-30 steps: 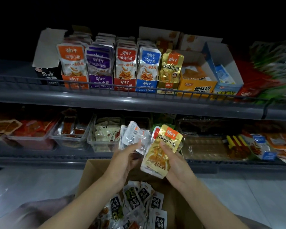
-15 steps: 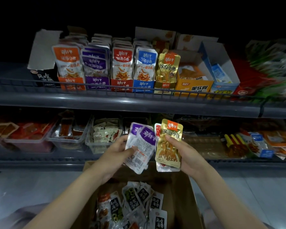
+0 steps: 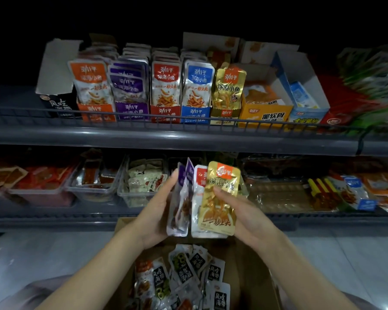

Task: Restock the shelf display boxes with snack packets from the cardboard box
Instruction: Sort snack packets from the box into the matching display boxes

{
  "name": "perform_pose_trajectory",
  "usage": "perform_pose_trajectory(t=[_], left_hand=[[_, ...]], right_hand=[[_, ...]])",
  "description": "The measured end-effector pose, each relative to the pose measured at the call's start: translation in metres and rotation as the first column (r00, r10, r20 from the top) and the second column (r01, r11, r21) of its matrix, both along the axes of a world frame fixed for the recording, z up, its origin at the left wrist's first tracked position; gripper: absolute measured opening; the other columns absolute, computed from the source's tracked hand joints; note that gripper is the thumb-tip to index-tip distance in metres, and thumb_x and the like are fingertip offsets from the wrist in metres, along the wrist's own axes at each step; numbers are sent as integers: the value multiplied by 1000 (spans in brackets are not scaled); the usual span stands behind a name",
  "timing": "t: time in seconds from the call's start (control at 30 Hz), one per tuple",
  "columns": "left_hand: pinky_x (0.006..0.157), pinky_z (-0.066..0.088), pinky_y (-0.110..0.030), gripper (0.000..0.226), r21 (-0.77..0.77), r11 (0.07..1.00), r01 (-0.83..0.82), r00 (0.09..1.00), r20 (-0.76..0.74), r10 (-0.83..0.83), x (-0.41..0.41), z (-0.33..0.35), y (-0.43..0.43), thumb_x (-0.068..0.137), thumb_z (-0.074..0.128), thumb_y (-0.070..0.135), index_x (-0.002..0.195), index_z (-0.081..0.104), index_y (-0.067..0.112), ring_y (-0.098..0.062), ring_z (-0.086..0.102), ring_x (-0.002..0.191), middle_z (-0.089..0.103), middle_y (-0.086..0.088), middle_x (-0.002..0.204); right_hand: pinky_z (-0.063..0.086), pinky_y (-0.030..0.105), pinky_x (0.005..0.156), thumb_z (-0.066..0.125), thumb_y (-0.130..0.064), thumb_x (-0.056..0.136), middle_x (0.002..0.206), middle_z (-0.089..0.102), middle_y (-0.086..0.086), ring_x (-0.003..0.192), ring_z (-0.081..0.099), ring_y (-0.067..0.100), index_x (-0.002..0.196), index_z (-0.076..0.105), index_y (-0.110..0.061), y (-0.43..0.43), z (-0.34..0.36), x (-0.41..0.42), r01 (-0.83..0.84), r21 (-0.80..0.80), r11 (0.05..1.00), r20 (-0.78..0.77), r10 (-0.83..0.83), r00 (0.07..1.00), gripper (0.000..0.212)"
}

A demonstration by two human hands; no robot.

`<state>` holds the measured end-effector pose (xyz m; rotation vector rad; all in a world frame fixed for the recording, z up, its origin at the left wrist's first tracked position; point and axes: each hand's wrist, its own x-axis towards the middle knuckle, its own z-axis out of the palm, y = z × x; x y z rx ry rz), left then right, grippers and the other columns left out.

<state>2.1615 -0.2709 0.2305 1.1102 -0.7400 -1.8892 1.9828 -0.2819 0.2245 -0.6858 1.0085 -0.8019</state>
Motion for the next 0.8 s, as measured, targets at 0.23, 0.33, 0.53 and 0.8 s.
perform_pose_trajectory(t=[0.23,0.33,0.53,0.8], left_hand=[[63,57,-34,25,85,994,-69,996,-43,73,4,-4,-6,89,55,26,97,63,4,-24,71,69,74,-13,83],[84,54,-43,49,76,996,-44,992,123,35,5,-9,-6,79,67,41,114,62,7,-26,71,91,74,-12,98],[110,32,-41,42,-21,996,88,966,245,-81,-11,-14,-2,68,74,42,105,64,27,-9,59,104,71,11,102],[63,39,-14,10,-124,992,-32,968,243,61,-24,-15,-8,88,63,22,97,64,23,3,63,78,73,13,84]], right_hand=[[55,38,75,66,-26,81,110,71,13,99,69,27,123,58,-8,-3,2,-15,84,-43,996,-49,-86,995,47],[55,39,77,67,-25,81,108,71,13,100,69,28,121,60,-8,-2,-3,-13,145,-43,988,-71,-148,986,45],[53,43,89,63,-30,88,104,72,12,97,69,25,125,49,-10,3,-16,5,181,-40,983,-100,-184,978,45],[55,19,69,67,-17,86,108,69,-5,92,69,3,124,46,-29,-7,-8,-5,160,-362,918,-318,-283,905,46]])
